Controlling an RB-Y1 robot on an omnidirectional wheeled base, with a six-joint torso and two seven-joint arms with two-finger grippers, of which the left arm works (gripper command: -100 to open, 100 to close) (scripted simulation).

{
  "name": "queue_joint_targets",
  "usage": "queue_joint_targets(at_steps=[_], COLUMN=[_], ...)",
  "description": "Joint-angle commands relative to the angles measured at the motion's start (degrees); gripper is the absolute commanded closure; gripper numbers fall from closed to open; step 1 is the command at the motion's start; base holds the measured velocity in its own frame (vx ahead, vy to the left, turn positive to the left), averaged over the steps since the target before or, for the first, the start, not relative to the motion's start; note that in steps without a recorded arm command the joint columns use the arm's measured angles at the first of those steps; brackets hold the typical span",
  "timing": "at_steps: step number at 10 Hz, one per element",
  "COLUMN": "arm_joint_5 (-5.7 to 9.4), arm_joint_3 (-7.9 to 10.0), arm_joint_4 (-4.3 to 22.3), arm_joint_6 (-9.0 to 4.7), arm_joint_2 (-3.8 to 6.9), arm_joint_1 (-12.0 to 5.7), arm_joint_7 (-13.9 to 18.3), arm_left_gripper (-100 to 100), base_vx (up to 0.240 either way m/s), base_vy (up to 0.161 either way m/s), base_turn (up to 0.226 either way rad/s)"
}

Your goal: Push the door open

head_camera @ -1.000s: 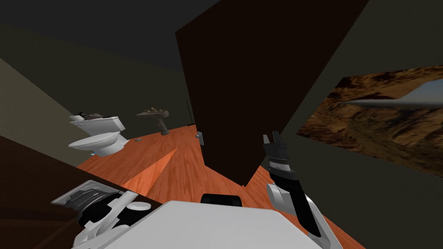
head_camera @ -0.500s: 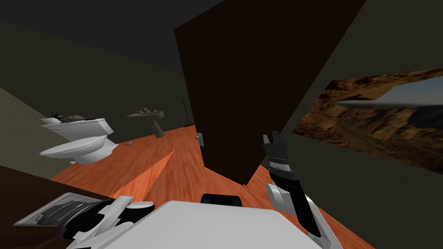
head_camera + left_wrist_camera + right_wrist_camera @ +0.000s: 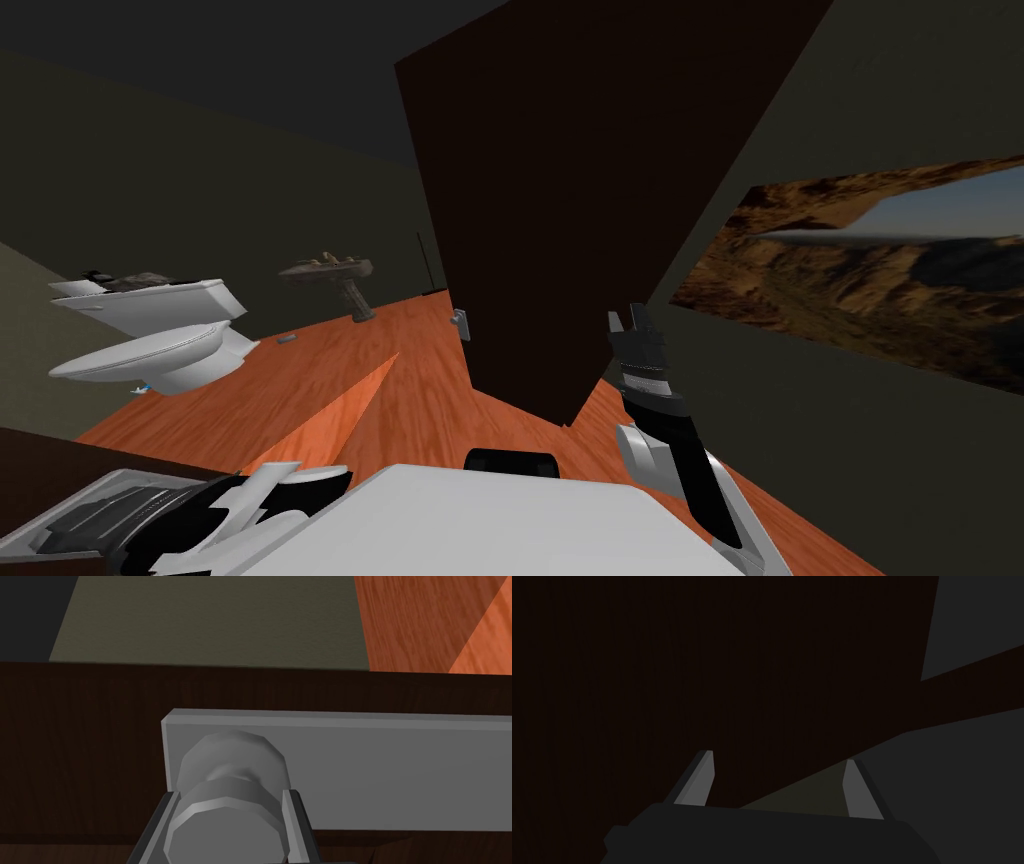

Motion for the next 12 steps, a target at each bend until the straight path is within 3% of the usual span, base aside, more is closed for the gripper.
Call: queue_joint_targets(at_steps=[1, 3, 6, 10, 11, 12], arm_joint_5=[0.13, 0.13, 0.7, 0.7, 1.04, 1.04], arm_joint_3=[1.18, 1.18, 5.64, 5.64, 8.37, 8.37], arm_joint_4=[-2.9, -2.9, -4.1, -4.1, -4.8, -4.8], arm_joint_6=[0.06, 0.06, 0.07, 0.07, 0.07, 0.07], arm_joint_2=[-0.21, -0.21, -0.64, -0.64, -0.91, -0.91], arm_joint_1=[-0.23, -0.23, -1.07, -1.07, -1.57, -1.57], arm_joint_7=[-0.8, -0.8, -3.4, -3.4, -5.0, -5.0], arm_left_gripper=[100, 100, 100, 100, 100, 100], base_vx=[0.005, 0.015, 0.017, 0.002, 0.02, 0.021], base_vy=[0.071, 0.029, 0.07, 0.036, 0.059, 0.081], base_turn=[-0.044, 0.015, -0.101, -0.009, -0.117, -0.077])
